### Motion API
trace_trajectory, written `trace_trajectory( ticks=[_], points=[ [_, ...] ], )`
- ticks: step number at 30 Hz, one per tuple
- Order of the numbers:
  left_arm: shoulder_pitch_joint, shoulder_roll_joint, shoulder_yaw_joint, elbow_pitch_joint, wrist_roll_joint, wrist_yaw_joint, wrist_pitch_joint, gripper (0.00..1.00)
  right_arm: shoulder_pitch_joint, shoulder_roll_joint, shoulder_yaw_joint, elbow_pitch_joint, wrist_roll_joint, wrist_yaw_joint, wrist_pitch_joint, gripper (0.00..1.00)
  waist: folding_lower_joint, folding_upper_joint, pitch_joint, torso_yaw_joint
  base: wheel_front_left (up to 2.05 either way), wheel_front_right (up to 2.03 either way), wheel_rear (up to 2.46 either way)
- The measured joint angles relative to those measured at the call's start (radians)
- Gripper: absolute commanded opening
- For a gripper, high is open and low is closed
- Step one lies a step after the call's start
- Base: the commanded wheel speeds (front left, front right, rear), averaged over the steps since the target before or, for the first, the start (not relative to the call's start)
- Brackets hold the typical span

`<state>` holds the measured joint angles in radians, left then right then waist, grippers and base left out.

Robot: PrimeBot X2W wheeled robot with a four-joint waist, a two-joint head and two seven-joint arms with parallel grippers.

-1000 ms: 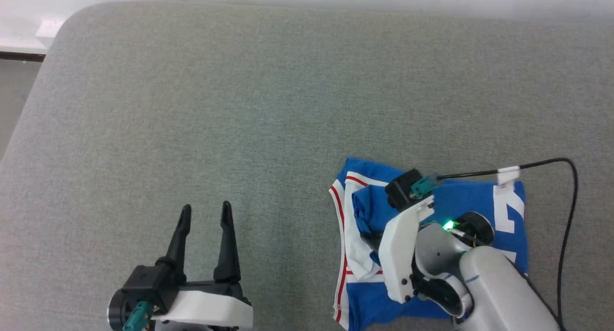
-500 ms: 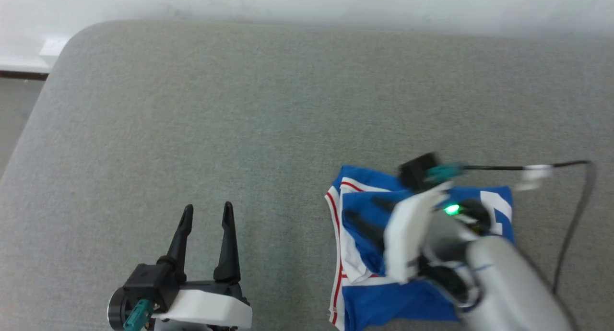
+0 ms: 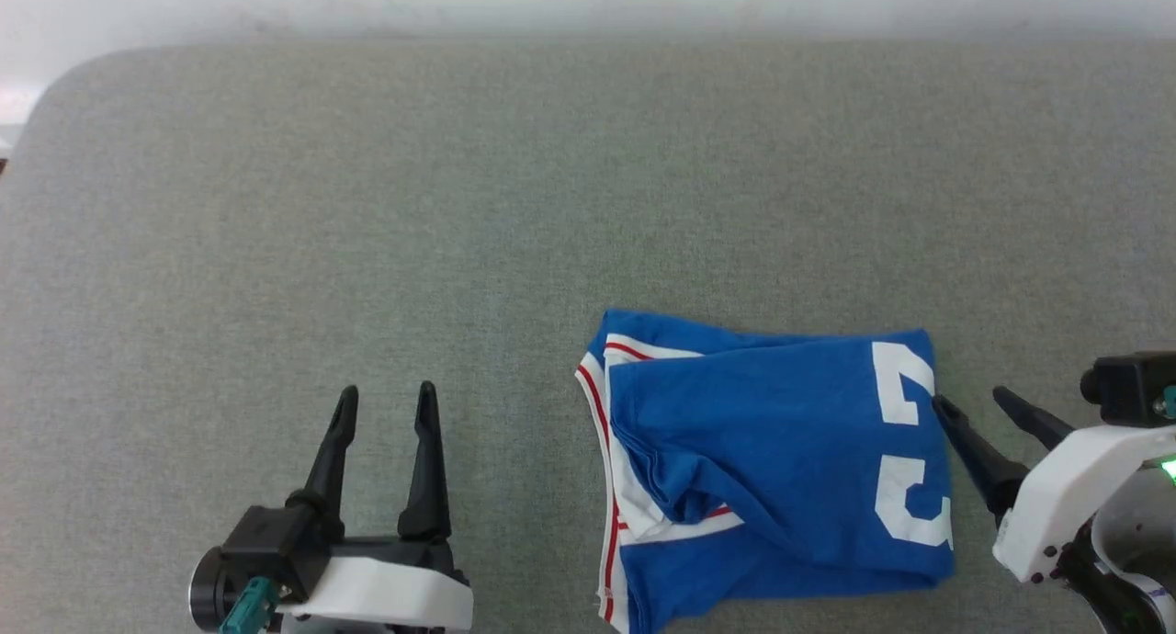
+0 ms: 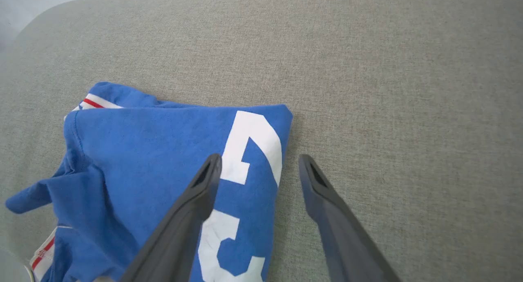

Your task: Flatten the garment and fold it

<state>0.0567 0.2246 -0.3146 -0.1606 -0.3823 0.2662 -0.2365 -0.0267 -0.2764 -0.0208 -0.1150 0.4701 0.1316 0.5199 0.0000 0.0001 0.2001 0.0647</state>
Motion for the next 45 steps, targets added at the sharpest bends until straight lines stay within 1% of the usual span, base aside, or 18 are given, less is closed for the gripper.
trace_trajectory(
  ticks=[7,12,18,20,22,24,28,33,36,45],
  points=[
    [-0.033,-0.001,-0.013,-0.013,0.015,0.002,0.008,1.0,-0.008,0.002,-0.011,0.073,0.013,0.0,0.019,1.0,0.0,0.0,0.059,0.009,0.0,0.0,0.0],
    [-0.047,-0.002,-0.014,-0.015,0.016,0.007,0.008,1.0,-0.022,-0.004,0.012,0.111,0.053,0.0,0.052,1.0,0.0001,0.0,0.099,0.025,0.0,0.0,0.0],
    [-0.064,-0.003,-0.017,-0.011,0.022,0.008,0.007,1.0,-0.053,-0.025,0.04,0.137,0.094,0.0,0.103,1.0,0.0,0.0,0.125,0.044,0.0,0.0,0.0],
    [-0.065,-0.006,-0.023,-0.007,0.022,0.008,0.007,1.0,-0.063,-0.025,0.038,0.153,0.097,0.0,0.109,0.0,0.0,0.0,0.127,0.045,0.0,0.0,0.0],
    [-0.071,-0.009,-0.028,-0.003,0.022,0.008,0.007,1.0,-0.075,-0.026,0.047,0.162,0.094,0.0,0.114,0.0,-0.0001,0.0,0.125,0.045,0.0,0.0,0.0],
    [-0.081,-0.009,-0.03,0.0,0.022,0.008,0.007,1.0,-0.08,-0.011,0.052,0.168,0.094,0.001,0.11,0.0,0.0,0.0,0.12,0.043,0.0,0.0,0.0],
    [-0.084,-0.007,-0.027,0.008,0.022,0.008,0.007,1.0,-0.083,0.0,0.058,0.179,0.089,0.001,0.076,0.0,0.0001,0.0,0.1,0.03,0.0,0.0,0.0],
    [-0.082,0.001,-0.024,0.012,0.021,0.008,0.009,1.0,-0.092,-0.012,0.073,0.174,0.066,0.001,0.05,0.0,0.0001,-0.0002,0.067,0.001,0.0,0.0,0.0],
    [-0.077,0.004,-0.023,0.012,0.019,0.008,0.016,1.0,-0.118,-0.052,0.086,0.165,0.053,0.001,0.053,0.0,0.0,-0.0002,0.049,-0.028,0.0,0.0,0.0],
    [-0.074,0.021,-0.027,0.004,0.014,0.009,0.037,1.0,-0.256,-0.226,0.14,0.158,0.03,0.001,0.106,0.0,0.0,-0.0002,0.006,-0.134,0.0,0.0,0.0]
  ],
)
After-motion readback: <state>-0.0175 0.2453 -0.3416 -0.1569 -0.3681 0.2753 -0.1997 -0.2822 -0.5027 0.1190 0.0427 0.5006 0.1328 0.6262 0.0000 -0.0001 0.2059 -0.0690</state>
